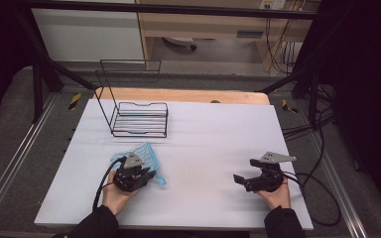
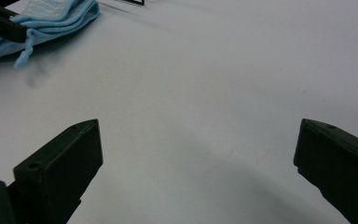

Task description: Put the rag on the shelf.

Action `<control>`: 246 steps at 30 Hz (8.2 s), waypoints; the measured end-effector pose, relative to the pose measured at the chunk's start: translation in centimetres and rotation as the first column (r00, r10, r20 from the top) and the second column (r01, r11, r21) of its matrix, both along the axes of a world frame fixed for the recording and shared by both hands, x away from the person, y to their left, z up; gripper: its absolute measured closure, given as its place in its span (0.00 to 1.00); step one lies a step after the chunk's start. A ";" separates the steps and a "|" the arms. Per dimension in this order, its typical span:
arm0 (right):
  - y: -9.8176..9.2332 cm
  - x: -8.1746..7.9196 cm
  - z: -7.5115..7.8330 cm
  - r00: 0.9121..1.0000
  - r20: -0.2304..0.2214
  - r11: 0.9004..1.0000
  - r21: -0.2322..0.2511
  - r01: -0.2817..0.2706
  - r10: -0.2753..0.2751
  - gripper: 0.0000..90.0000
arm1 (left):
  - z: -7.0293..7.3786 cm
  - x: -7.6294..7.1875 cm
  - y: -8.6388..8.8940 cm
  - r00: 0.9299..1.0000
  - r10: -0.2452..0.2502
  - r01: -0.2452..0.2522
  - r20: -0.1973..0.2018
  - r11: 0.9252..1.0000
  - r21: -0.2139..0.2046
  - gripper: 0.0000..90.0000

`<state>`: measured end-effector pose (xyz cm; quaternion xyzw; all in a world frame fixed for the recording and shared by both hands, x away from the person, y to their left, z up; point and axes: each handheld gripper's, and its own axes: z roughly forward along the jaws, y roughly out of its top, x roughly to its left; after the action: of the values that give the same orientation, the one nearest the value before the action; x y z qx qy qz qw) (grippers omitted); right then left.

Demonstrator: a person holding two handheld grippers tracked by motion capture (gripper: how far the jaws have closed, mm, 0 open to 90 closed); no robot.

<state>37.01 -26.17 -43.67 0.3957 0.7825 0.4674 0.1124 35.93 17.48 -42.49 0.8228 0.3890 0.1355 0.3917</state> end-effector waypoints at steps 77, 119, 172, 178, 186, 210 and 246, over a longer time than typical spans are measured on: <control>0.1 -0.2 -0.1 1.000 -0.007 1.000 -0.003 0.008 -0.008 0.02 | -1.1 -3.4 -0.1 0.971 -0.035 0.040 -0.235 0.999 0.016 0.88; 0.2 -0.2 -0.1 1.000 -0.007 1.000 -0.002 0.017 -0.017 0.02 | 2.4 2.2 3.0 0.999 0.007 -0.005 -0.040 0.999 0.051 0.26; 3.8 0.6 0.5 0.999 -0.042 1.000 -0.010 0.008 -0.009 0.03 | -1.7 6.4 1.4 0.979 0.042 -0.045 -0.199 0.999 -0.012 0.84; 6.1 1.1 0.5 0.999 -0.050 1.000 -0.025 -0.011 0.010 0.03 | -1.8 6.4 1.3 0.981 0.038 -0.041 -0.190 0.999 -0.012 0.84; 9.0 1.9 0.8 0.998 -0.050 0.999 -0.032 -0.038 0.037 0.03 | -1.8 6.3 1.3 0.983 0.034 -0.037 -0.181 0.999 -0.012 0.84; 16.9 6.1 0.0 0.987 -0.119 0.993 -0.023 -0.115 0.111 0.37 | -1.9 6.2 1.3 0.986 0.027 -0.030 -0.165 0.999 -0.012 0.84; 17.7 6.1 -1.8 0.955 -0.274 0.994 0.025 -0.110 0.112 0.87 | -2.0 6.2 1.8 0.986 0.012 -0.020 -0.164 0.998 -0.052 0.86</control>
<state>43.09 -8.43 -45.46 0.4127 0.8093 0.4172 -0.0256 42.15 19.26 -44.49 0.8172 0.4299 0.0603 0.3791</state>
